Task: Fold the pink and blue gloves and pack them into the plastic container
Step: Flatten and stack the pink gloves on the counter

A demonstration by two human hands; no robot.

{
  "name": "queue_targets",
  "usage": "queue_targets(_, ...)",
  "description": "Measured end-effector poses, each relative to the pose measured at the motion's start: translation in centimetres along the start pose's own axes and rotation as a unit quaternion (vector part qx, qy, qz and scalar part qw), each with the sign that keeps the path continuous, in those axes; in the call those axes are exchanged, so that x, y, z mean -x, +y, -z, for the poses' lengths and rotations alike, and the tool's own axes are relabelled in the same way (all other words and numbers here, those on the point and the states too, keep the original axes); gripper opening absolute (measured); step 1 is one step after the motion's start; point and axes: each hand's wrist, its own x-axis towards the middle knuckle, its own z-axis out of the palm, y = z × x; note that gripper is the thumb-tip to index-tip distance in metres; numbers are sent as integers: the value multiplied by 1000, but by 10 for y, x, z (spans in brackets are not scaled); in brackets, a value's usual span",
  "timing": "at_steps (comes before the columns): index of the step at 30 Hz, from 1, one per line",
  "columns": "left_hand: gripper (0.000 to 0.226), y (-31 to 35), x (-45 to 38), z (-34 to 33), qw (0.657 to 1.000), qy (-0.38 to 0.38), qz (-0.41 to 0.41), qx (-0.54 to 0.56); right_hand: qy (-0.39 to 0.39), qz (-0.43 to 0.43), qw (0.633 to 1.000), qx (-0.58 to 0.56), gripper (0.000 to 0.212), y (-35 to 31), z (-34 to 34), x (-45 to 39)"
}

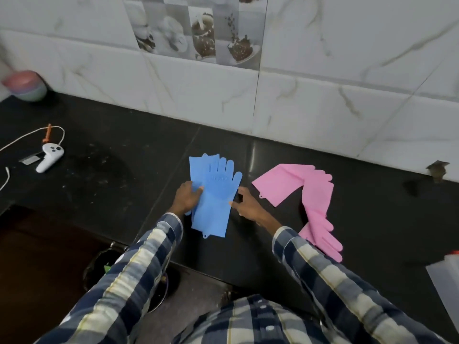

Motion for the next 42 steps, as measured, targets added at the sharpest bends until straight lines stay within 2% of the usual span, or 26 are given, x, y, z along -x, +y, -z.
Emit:
queue_targets(2,58,-4,1,-9,998,4,-4,-64,15,17,1000,20,57,4,-3,-1)
queue_targets(5,51,5,6,-26,989,46,-21,-140,56,24,997,41,44,5,8,-3)
queue_targets(7,47,19,10,-42,980,77,-71,-170,113,17,993,41,40,10,23,0)
queue_targets(9,43,34,13,-60,974,80,-150,-150,189,19,980,57,33,23,43,8)
queue_targets(12,36,63,23,-93,972,0,-226,-59,303,-10,947,101,29,51,74,28)
queue_targets(15,32,96,36,-129,965,-115,-236,-29,373,-114,903,183,38,81,102,51)
queue_targets(18,34,117,50,-162,950,-189,-246,-31,317,-189,904,216,61,111,118,72)
queue_targets(20,45,126,57,-180,935,-202,-282,-73,292,-193,914,205,55,128,128,82)
queue_targets(24,68,147,62,-203,878,-187,-388,-211,231,-114,951,170,30,141,155,91)
queue_targets(26,65,160,61,-211,849,-161,-423,-274,171,-79,971,149,20,138,172,97)
queue_targets(30,50,195,61,-219,806,-164,-483,-302,100,-23,978,180,22,131,215,110)
queue_targets(33,33,224,65,-218,820,-221,-462,-256,74,4,981,179,23,124,246,116)
queue_targets(36,34,244,65,-221,832,-268,-422,-240,88,16,976,197,19,118,275,121)
queue_targets(39,37,259,66,-221,826,-203,-464,-247,156,51,967,197,13,111,295,127)
queue_targets(42,25,267,67,-216,810,-32,-537,-236,237,107,952,161,12,109,302,128)
